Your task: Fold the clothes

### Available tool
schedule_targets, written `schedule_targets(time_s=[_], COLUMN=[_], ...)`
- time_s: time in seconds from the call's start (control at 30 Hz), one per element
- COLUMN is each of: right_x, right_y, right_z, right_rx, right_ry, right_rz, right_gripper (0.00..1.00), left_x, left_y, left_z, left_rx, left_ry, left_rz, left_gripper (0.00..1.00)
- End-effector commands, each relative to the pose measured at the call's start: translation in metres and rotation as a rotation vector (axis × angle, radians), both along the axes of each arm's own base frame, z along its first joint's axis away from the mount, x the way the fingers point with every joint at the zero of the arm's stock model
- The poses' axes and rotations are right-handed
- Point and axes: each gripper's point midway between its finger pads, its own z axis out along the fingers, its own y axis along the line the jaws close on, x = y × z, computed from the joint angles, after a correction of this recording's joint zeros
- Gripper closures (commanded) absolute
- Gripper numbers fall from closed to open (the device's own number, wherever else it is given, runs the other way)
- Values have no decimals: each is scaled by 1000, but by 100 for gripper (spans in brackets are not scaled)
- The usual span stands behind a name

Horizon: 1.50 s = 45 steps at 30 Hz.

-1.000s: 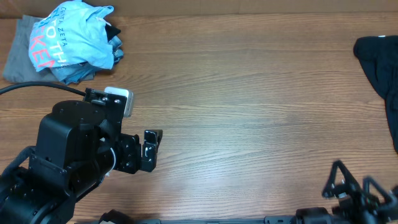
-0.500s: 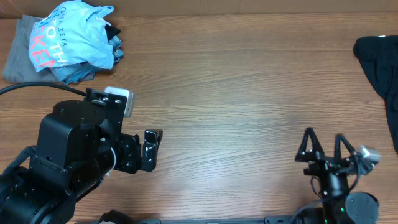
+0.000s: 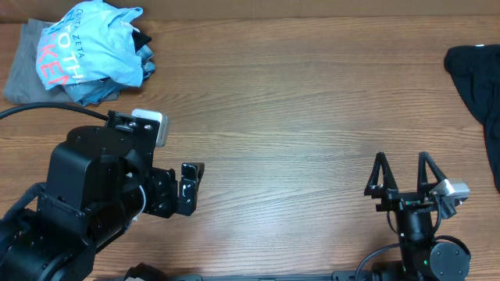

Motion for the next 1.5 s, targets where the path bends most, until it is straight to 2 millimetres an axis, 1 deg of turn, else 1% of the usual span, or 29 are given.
schedule_targets(time_s=[0.0, 0.13, 0.2, 0.27, 0.4, 0.43, 0.83, 1.03, 1.2, 1.47], right_x=[-2, -4, -3, 0, 8, 9, 15, 16, 21, 26], right_y=[1, 2, 4, 6, 12, 12, 13, 15, 16, 16], right_z=[8, 19, 19, 15, -6, -8, -28, -30, -51, -106], right_rx=[-36, -37, -38, -40, -45, -45, -46, -49, -52, -60], right_ry=[-42, -96, -115, -129, -133, -134, -169, -161, -73, 152], right_rz=[4, 5, 15, 28, 56, 56, 62, 72, 82, 83], right_gripper=[0, 0, 0, 0, 0, 0, 0, 0, 0, 0], left_x=[0, 0, 0, 0, 0, 0, 0, 0, 0, 0], left_y=[0, 0, 0, 0, 0, 0, 0, 0, 0, 0], left_z=[0, 0, 0, 0, 0, 0, 0, 0, 0, 0], left_rx=[0, 0, 0, 0, 0, 0, 0, 0, 0, 0], left_ry=[-1, -1, -1, -1, -1, -1, -1, -1, -1, -1], left_rz=[7, 7, 7, 7, 7, 7, 7, 7, 7, 7], left_gripper=[0, 0, 0, 0, 0, 0, 0, 0, 0, 0])
